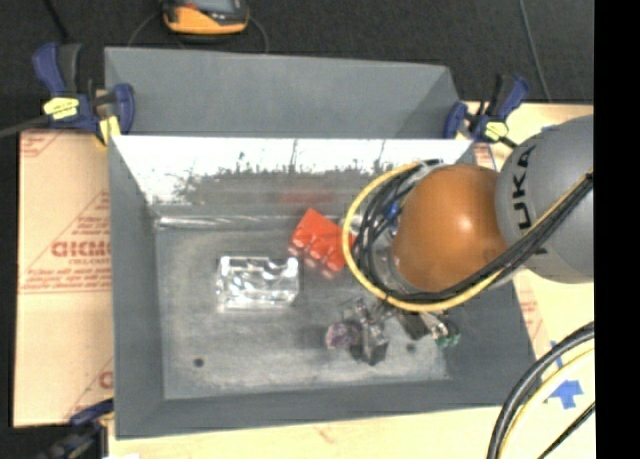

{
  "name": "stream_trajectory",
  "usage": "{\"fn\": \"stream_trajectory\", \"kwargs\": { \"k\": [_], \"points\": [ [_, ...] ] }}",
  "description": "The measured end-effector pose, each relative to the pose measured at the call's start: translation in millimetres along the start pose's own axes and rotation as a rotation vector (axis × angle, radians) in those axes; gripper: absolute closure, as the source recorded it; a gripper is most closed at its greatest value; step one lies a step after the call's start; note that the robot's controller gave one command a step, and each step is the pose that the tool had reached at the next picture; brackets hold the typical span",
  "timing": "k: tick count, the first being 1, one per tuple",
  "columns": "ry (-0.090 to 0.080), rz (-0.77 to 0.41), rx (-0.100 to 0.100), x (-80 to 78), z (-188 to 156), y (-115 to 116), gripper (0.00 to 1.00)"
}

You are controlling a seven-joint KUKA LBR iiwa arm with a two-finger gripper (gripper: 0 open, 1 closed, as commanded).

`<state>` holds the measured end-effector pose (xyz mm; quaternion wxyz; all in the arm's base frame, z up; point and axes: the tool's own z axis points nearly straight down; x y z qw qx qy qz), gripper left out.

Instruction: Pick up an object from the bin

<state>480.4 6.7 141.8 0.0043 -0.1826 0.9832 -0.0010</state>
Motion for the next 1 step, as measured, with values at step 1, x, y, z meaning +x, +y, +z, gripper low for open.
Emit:
{"fn": "stream_trajectory", "kwargs": {
  "k": [1],
  "points": [
    [0.003,0.002,-0.001,-1.4,-20.0,-1.6,1.00]
  ]
}}
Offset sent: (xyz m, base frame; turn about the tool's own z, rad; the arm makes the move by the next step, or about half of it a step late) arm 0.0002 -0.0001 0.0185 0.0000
